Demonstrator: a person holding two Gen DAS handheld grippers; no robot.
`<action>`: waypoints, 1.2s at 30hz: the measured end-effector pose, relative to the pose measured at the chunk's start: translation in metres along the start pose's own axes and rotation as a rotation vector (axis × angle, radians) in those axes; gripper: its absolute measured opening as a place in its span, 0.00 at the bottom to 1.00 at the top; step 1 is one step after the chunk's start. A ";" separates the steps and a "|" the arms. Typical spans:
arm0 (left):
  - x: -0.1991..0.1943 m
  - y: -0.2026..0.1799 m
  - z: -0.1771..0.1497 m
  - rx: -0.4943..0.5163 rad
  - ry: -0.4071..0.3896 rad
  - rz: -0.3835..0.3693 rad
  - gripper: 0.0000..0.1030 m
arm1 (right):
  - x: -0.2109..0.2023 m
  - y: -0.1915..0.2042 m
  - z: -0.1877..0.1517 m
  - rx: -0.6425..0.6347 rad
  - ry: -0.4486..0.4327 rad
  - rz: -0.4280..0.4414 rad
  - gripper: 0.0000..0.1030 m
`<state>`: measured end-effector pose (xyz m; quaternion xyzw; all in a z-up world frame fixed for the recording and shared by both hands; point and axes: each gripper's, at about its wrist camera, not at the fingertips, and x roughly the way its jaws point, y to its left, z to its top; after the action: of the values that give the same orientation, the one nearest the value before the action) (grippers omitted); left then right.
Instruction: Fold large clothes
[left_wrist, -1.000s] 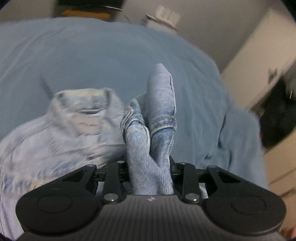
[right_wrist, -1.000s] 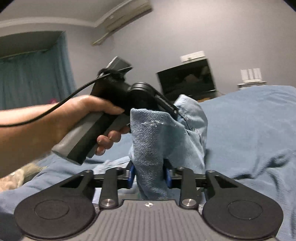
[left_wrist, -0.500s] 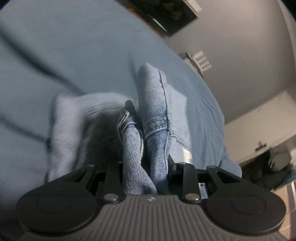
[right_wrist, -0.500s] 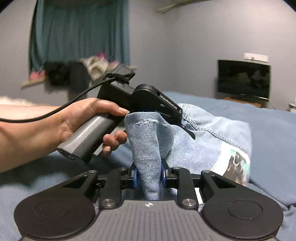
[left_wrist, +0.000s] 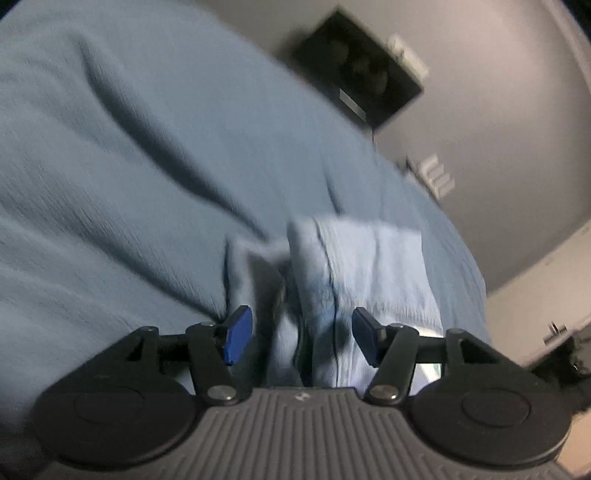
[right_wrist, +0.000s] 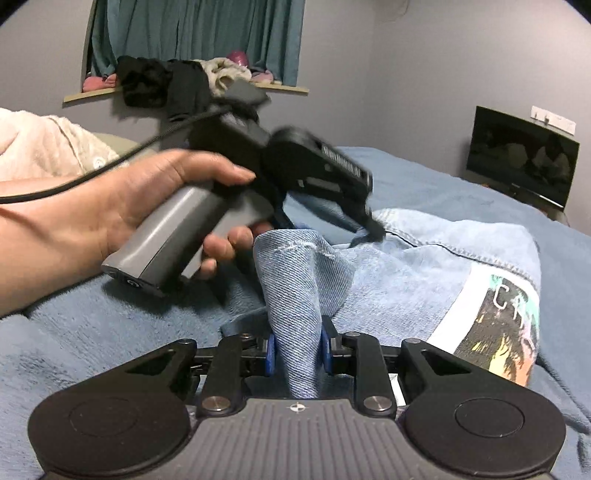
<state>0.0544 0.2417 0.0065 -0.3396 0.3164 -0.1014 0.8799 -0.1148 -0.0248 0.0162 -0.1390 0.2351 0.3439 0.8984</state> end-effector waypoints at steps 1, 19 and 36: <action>-0.004 -0.001 0.000 0.002 -0.025 -0.016 0.56 | 0.003 0.002 0.000 -0.007 0.002 0.004 0.25; 0.031 -0.028 -0.019 0.151 0.050 0.172 0.58 | -0.044 -0.027 -0.015 0.102 -0.125 0.080 0.61; -0.004 -0.029 -0.018 0.212 -0.023 0.164 0.61 | -0.004 -0.091 -0.034 0.122 -0.018 -0.231 0.60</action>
<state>0.0411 0.2115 0.0173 -0.2190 0.3205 -0.0580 0.9197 -0.0665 -0.1073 -0.0030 -0.1072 0.2298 0.2245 0.9409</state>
